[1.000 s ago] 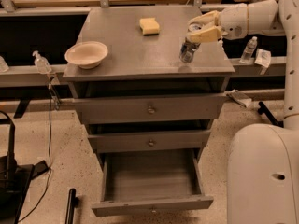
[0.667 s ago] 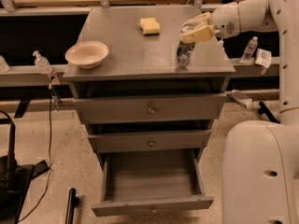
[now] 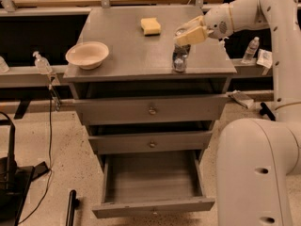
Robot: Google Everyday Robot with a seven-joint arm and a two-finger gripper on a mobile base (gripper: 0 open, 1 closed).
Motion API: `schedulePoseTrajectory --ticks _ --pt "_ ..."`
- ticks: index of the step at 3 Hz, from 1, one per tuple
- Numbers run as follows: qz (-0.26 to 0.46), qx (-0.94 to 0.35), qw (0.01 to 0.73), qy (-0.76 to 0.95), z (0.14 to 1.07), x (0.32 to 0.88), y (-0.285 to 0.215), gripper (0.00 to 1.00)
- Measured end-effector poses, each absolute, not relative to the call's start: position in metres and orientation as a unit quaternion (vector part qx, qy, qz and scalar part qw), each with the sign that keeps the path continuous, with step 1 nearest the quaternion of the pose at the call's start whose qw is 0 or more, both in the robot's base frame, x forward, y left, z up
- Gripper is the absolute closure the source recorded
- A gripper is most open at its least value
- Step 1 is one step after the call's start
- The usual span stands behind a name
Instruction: Pick redbull can from bottom drawer and place on counter
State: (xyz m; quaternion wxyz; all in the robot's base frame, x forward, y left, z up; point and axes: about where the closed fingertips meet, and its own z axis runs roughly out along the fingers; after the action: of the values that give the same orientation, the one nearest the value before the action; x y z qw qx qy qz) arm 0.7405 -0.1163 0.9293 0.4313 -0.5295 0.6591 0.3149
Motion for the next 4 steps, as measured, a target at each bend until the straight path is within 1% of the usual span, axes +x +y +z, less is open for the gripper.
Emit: schedulePoseTrajectory --ticks 1,3,4 --pt "0.316 -0.529 0.432 0.659 0.928 0.743 -0.113 0.64" --pt "0.318 -0.527 0.433 0.658 0.925 0.748 -0.106 0.17" --pt "0.32 -0.526 0.433 0.658 0.923 0.75 -0.103 0.0"
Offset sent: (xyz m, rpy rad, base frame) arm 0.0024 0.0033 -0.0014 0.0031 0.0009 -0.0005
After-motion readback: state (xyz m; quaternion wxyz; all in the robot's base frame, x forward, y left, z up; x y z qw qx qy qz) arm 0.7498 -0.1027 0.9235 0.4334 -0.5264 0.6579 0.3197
